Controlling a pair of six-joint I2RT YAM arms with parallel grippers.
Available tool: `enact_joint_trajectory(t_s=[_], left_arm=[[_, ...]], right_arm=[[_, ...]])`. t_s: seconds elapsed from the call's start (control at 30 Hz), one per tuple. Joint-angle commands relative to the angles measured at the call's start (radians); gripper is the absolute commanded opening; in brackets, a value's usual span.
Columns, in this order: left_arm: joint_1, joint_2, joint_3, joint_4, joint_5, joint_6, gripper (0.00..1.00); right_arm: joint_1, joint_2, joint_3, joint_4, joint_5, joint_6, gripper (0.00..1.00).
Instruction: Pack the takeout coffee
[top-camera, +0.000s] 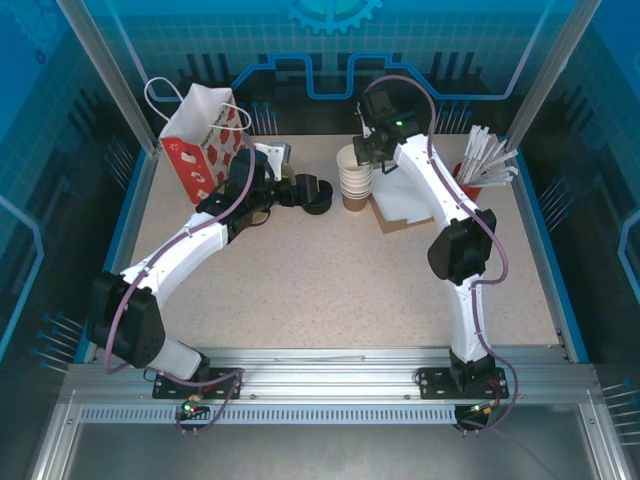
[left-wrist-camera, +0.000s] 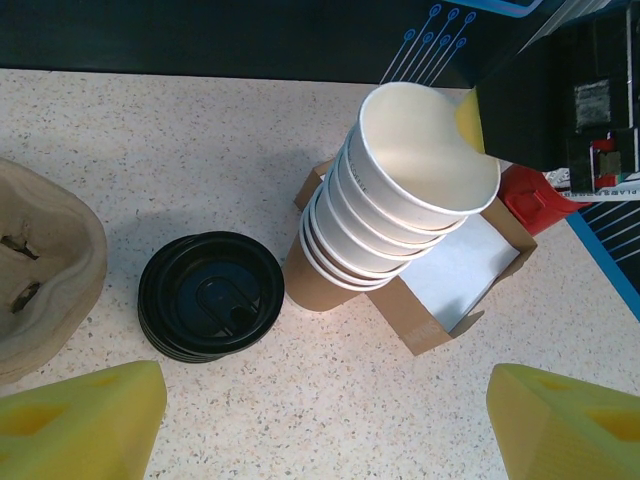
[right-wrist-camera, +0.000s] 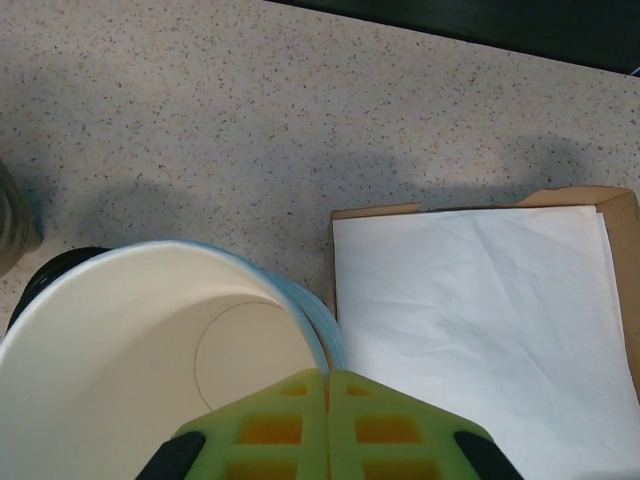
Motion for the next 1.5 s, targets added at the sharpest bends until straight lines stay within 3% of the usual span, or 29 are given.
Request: enact_joint_trajectory(t_s=[0.0,0.23,0.5,0.83,1.07,1.47], left_arm=[[-0.008,-0.039,-0.01,0.015,-0.017,0.014,0.85],[-0.009,-0.053,0.015,-0.007,0.001,-0.008,0.85],[-0.009,-0.129,0.014,-0.056,0.013,-0.043,0.87],[0.003,-0.363,-0.291,-0.061,-0.032,-0.119,0.88],[0.007,-0.449,-0.413,-0.046,-0.057,-0.116,0.88],[0.007,-0.443,-0.425,-0.042,-0.063,-0.094,0.88]], right_arm=[[-0.009,-0.031,0.059,-0.012,-0.012,0.02,0.08],[0.003,-0.115,0.138,-0.037,-0.023,0.03,0.08],[0.038,-0.274,0.093,-0.069,-0.068,0.01,0.08],[0.148,-0.658,-0.626,0.149,-0.172,0.001,0.08],[0.264,-0.733,-1.001,0.382,-0.198,0.055,0.09],[0.321,-0.648,-1.228,0.576,-0.175,0.05,0.1]])
